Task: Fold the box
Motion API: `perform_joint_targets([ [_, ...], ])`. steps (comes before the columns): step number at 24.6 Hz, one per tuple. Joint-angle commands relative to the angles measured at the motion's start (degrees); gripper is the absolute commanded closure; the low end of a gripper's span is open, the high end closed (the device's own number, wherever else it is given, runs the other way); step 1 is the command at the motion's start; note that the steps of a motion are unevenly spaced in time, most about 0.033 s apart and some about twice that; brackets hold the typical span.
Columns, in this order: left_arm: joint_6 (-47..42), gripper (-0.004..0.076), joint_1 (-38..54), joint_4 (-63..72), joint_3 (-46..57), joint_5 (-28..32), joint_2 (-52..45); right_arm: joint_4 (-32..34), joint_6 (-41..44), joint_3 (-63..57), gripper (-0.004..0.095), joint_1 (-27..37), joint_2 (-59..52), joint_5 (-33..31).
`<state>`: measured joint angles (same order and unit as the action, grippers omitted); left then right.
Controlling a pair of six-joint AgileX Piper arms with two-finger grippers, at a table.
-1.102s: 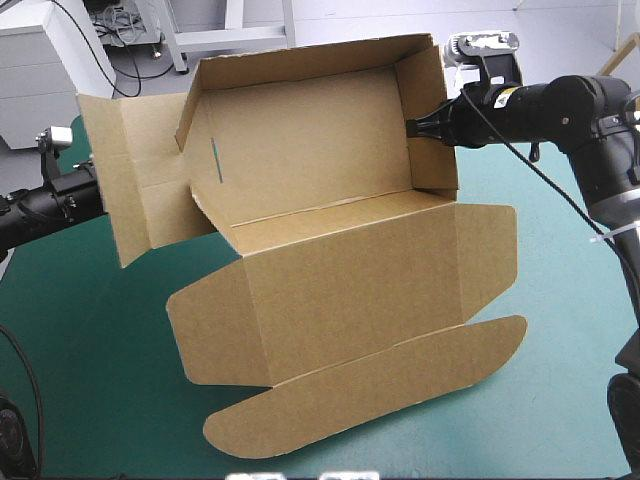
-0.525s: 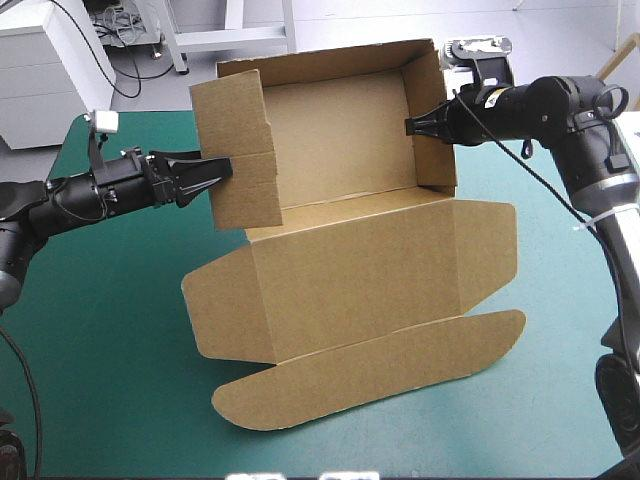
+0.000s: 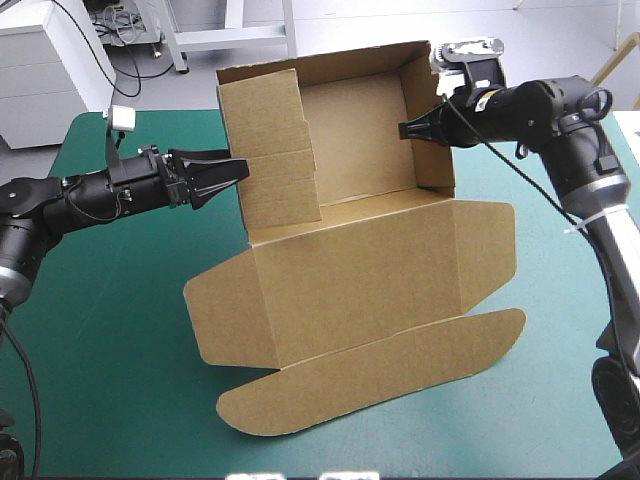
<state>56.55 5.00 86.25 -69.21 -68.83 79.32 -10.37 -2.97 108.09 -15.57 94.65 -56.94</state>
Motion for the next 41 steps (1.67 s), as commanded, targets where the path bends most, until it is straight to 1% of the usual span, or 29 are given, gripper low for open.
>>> perform_joint_targets([
  [1,-5.8,0.0063,-1.7,-3.1,-2.3,1.7,-2.4,6.9,6.3,1.7,0.0912,-5.1,-2.4,4.5],
  [2,-10.6,0.0063,-3.6,-9.9,-2.9,7.1,-3.1,12.1,9.3,1.7,0.0912,-7.4,-2.4,4.8],
  [3,-13.9,0.0063,-5.0,-14.2,-3.4,10.2,-3.7,15.0,11.2,1.7,0.0912,-8.8,-2.4,4.9],
  [4,-21.2,0.0063,-8.3,-23.4,-4.3,16.3,-4.9,18.2,13.2,1.7,0.0912,-10.5,-2.4,5.0],
  [5,-24.6,0.0063,-9.7,-28.3,-4.6,19.0,-5.4,19.2,13.6,1.7,0.0912,-11.2,-2.4,5.1],
  [6,-33.2,0.0063,-13.3,-37.4,-4.9,23.9,-6.3,19.7,14.3,1.7,0.0912,-12.0,-2.4,5.2],
  [7,-36.4,0.0063,-14.5,-40.9,-5.0,25.5,-6.4,19.7,14.3,1.7,0.0912,-12.2,-2.4,5.2],
  [8,-43.7,0.0063,-17.2,-48.3,-5.2,28.5,-6.4,19.7,14.5,1.7,0.0912,-12.2,-2.4,5.2],
  [9,-46.1,0.0063,-18.1,-50.6,-5.2,29.7,-6.4,19.7,14.5,1.7,0.0912,-12.2,-2.4,5.2],
  [11,-53.2,0.0063,-21.0,-58.1,-5.2,34.0,-6.3,19.7,14.5,1.7,0.0912,-12.2,-2.4,5.0],
  [13,-57.6,0.0063,-21.6,-61.6,-5.2,36.4,-5.9,19.9,14.5,1.7,0.0912,-12.2,-2.4,4.6],
  [15,-59.6,0.0063,-21.6,-63.1,-5.2,37.6,-5.2,19.9,14.5,1.7,0.0912,-12.2,-2.4,4.6],
  [17,-60.4,0.0063,-21.6,-64.0,-5.2,39.2,-4.6,19.9,14.9,1.7,0.0912,-12.2,-2.4,4.2],
  [21,-61.0,0.0064,-21.6,-64.7,-5.2,39.9,-4.0,19.9,15.1,1.7,0.0912,-12.2,-2.4,4.1],
  [23,-61.0,0.0076,-21.6,-64.8,-5.2,39.9,-3.6,19.9,15.1,1.7,0.0912,-12.2,-2.4,4.3],
  [26,-61.0,0.012,-21.6,-64.1,-5.2,39.9,-2.8,19.9,15.1,1.7,0.0912,-12.2,-2.4,4.4],
  [28,-61.0,0.0176,-21.6,-63.5,-5.2,39.9,-2.4,19.9,15.1,1.7,0.0912,-12.2,-2.4,4.4],
  [29,-61.0,0.0219,-21.6,-63.5,-5.2,39.9,-2.4,19.9,15.1,1.7,0.0912,-12.2,-2.4,4.4],
  [30,-61.0,0.0279,-21.6,-63.5,-5.2,39.9,-2.4,19.9,15.1,1.7,0.0912,-12.2,-2.4,4.4],
  [32,-61.0,0.0437,-21.6,-63.6,-5.2,40.0,-2.4,19.9,15.3,1.7,0.0912,-12.2,-2.4,4.4],
  [34,-61.0,0.0661,-21.6,-63.7,-5.2,40.2,-2.4,19.9,15.3,1.7,0.0912,-12.2,-2.4,4.4],
  [35,-60.7,0.0734,-21.6,-63.8,-5.2,40.2,-2.4,19.9,15.3,1.7,0.0912,-12.2,-2.4,4.3],
  [38,-60.6,0.0734,-21.6,-63.8,-5.2,39.8,-2.4,19.9,15.1,1.7,0.0912,-12.2,-2.4,4.0],
  [41,-60.6,0.0734,-21.6,-64.9,-5.6,38.0,-2.2,19.9,17.0,1.7,0.0912,-12.2,-2.4,1.6],
])
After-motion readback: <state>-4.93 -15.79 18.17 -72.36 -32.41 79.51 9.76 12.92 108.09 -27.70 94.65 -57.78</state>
